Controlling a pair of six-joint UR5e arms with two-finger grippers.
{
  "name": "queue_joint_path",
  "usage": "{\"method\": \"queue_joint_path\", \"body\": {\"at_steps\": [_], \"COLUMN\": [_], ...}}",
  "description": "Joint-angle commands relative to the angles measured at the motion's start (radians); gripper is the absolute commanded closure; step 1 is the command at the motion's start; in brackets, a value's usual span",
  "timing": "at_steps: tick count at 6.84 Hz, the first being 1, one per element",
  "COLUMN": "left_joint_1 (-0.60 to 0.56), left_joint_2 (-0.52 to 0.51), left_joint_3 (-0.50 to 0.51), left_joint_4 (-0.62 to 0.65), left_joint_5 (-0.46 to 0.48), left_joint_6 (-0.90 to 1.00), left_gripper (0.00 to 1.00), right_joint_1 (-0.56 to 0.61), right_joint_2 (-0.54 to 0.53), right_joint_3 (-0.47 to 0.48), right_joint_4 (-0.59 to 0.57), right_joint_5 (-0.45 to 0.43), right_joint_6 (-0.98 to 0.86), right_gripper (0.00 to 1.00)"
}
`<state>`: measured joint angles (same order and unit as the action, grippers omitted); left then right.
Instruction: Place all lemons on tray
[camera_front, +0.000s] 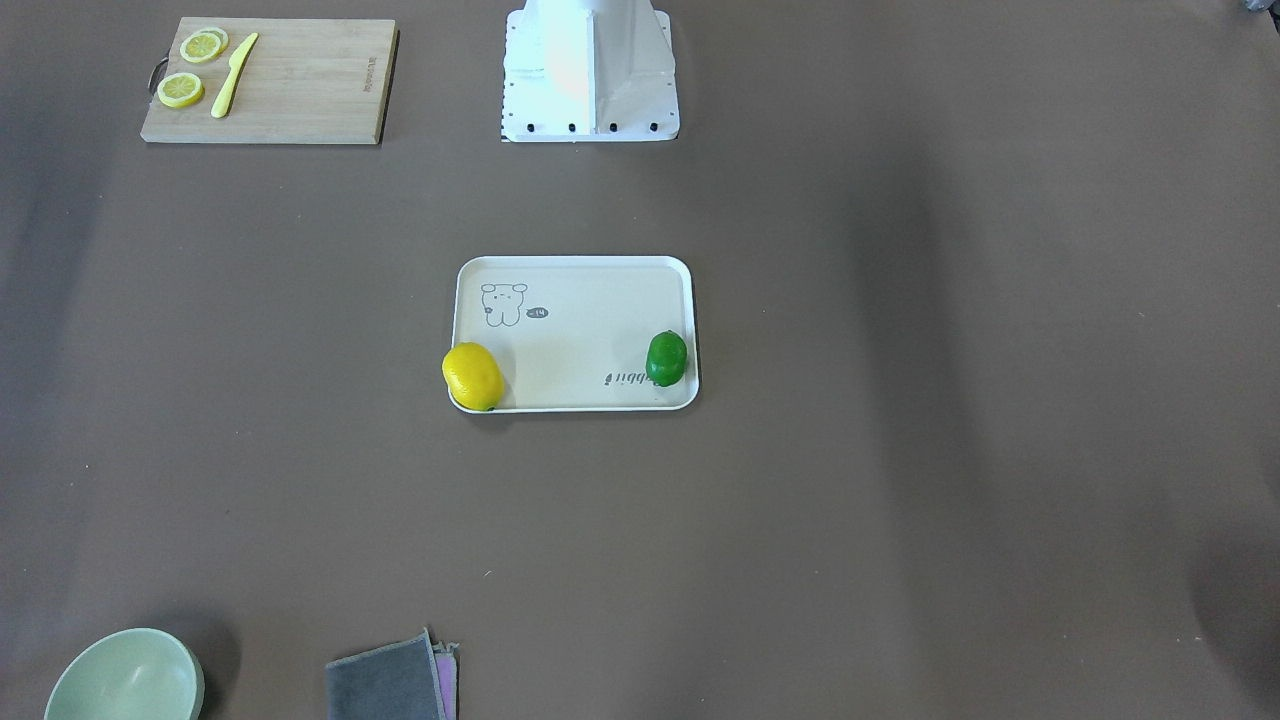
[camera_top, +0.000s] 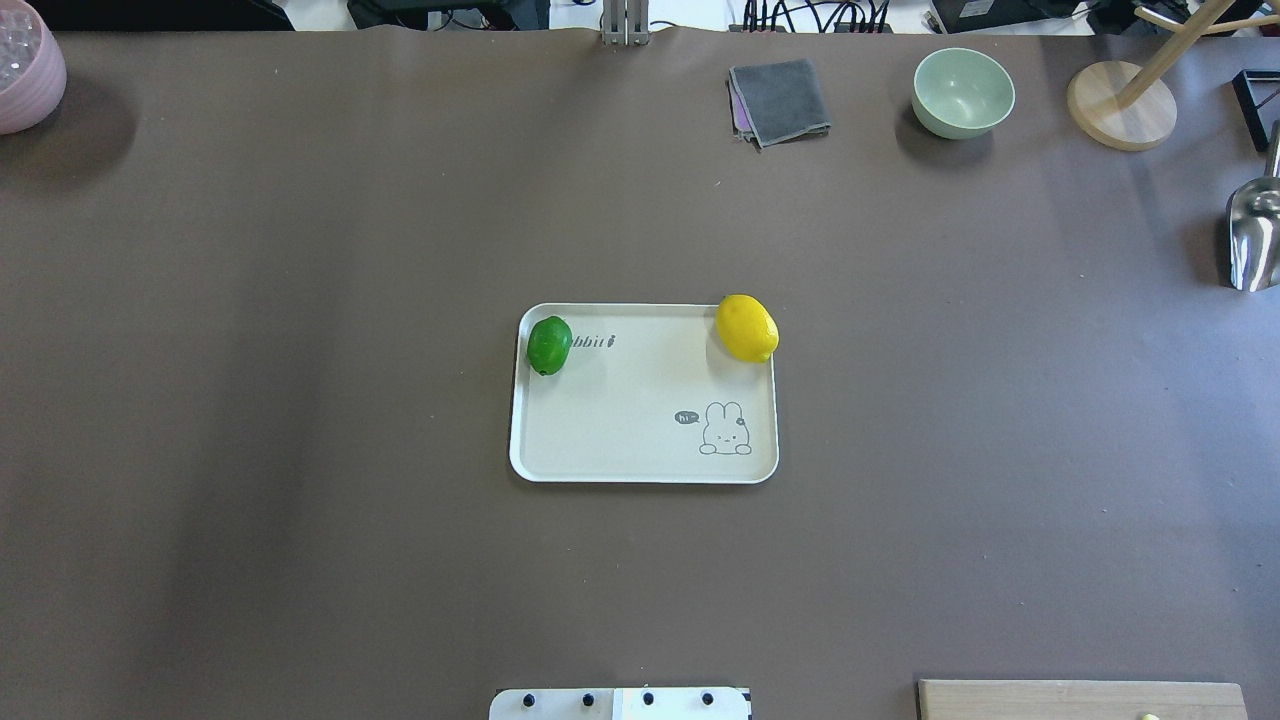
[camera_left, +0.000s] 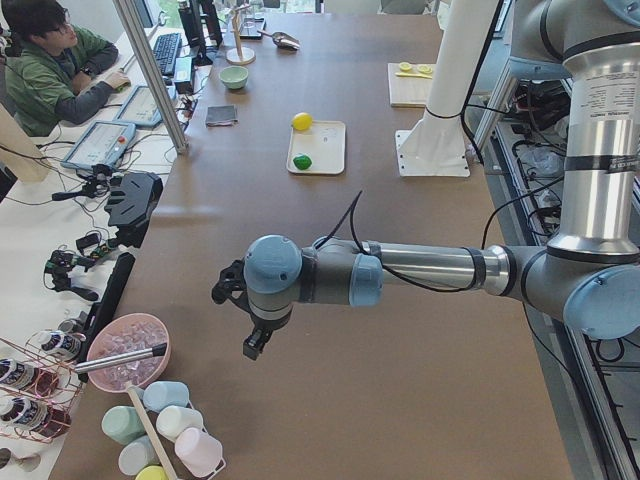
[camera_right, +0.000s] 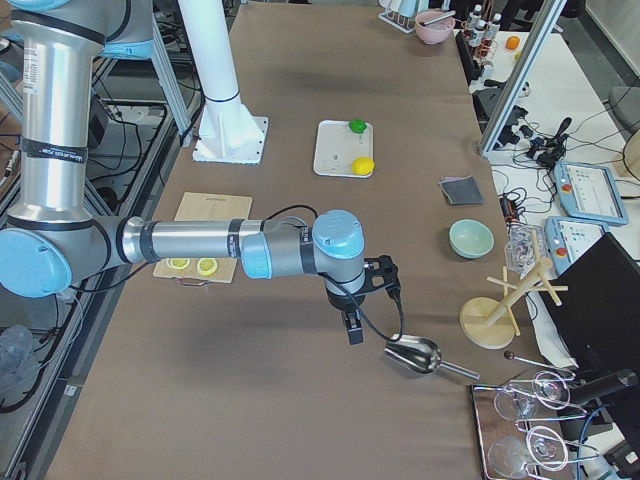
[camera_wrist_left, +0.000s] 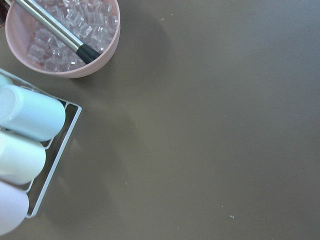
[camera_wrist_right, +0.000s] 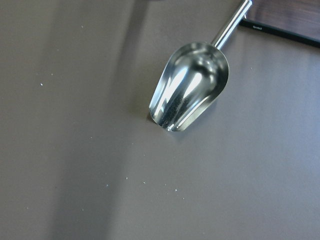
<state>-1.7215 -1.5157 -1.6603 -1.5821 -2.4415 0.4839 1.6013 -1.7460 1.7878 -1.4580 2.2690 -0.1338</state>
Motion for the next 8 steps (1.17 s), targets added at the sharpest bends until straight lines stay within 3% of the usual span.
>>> {"method": "queue_joint_path", "body": {"at_steps": [1, 2, 4, 8], "left_joint_1": [-0.007, -0.004, -0.003, -0.001], "left_joint_2": [0.070, 0.095, 0.078, 0.080], "left_joint_3": [0.005, 0.037, 0.033, 0.010], "left_joint_4": [-0.075, -0.073, -0.003, 0.014], "left_joint_5": [0.001, -0.005, -0.002, 0.006], "left_joint_6": [-0.005, -0.008, -0.057, -0.091], "left_gripper": [0.02, 0.02, 0.02, 0.02], "right_joint_1": [0.002, 0.000, 0.000, -0.003], "right_joint_2": [-0.059, -0.059, -0.055, -0.058], "right_joint_3": [-0.007, -0.036, -0.088, -0.090], "right_joint_4": [0.045, 0.042, 0.047, 0.054], "right_joint_5": [0.003, 0.009, 0.128, 0.121], "right_joint_6": [0.006, 0.002, -0.004, -0.009], "right_gripper": [0.00, 0.00, 0.00, 0.00]}}
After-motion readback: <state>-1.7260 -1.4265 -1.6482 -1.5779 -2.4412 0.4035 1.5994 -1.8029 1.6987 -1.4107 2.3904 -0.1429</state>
